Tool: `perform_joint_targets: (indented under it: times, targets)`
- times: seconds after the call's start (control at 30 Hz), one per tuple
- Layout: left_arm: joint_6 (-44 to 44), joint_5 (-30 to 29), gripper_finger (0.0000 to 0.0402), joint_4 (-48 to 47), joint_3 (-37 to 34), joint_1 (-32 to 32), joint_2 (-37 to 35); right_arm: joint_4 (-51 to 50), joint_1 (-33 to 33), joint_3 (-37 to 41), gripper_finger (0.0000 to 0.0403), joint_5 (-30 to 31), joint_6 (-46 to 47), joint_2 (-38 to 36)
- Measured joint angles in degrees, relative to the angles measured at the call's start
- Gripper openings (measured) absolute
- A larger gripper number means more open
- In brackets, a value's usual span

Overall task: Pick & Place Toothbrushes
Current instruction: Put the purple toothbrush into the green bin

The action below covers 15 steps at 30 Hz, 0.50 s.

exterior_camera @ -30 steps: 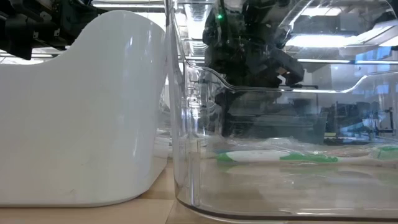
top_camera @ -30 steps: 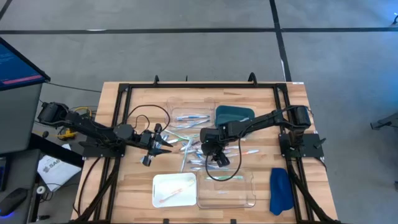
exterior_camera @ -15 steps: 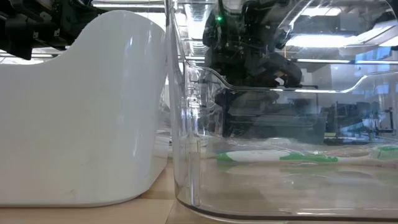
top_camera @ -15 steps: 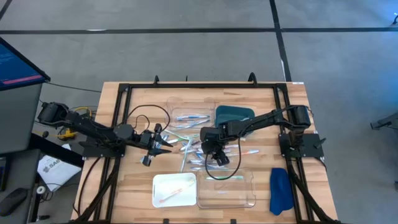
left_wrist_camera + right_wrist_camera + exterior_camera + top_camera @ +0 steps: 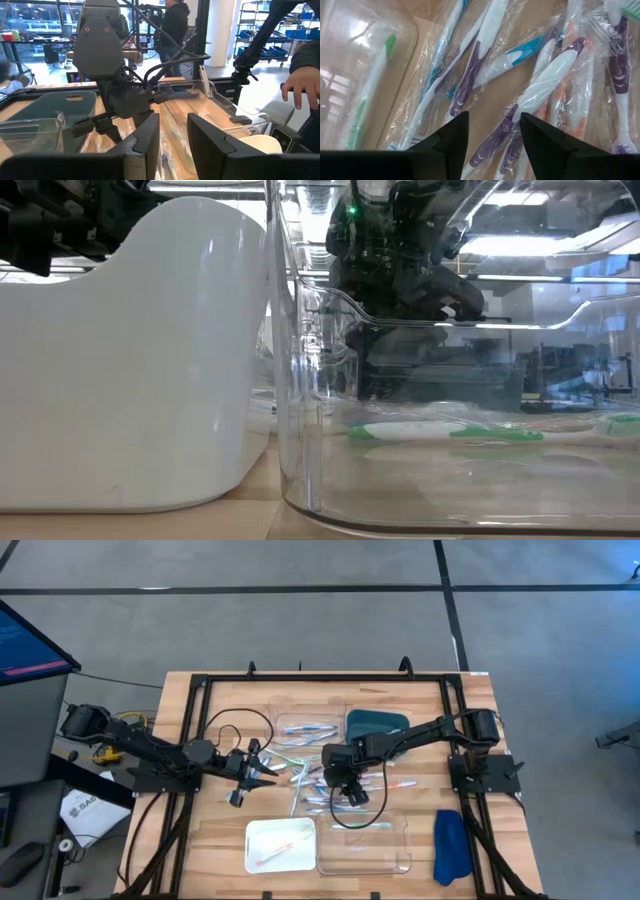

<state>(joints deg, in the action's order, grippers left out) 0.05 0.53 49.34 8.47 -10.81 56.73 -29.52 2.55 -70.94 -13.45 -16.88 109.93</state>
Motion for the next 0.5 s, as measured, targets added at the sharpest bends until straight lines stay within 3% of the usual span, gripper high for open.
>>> perform_joint_targets:
  times: [0.5]
  targets:
    - [0.09, -0.56, 0.0094, -0.32, 0.0, 0.01, 0.02, 4.94, 0.42, 4.39, 0.0172, 2.55, 2.31, -0.07]
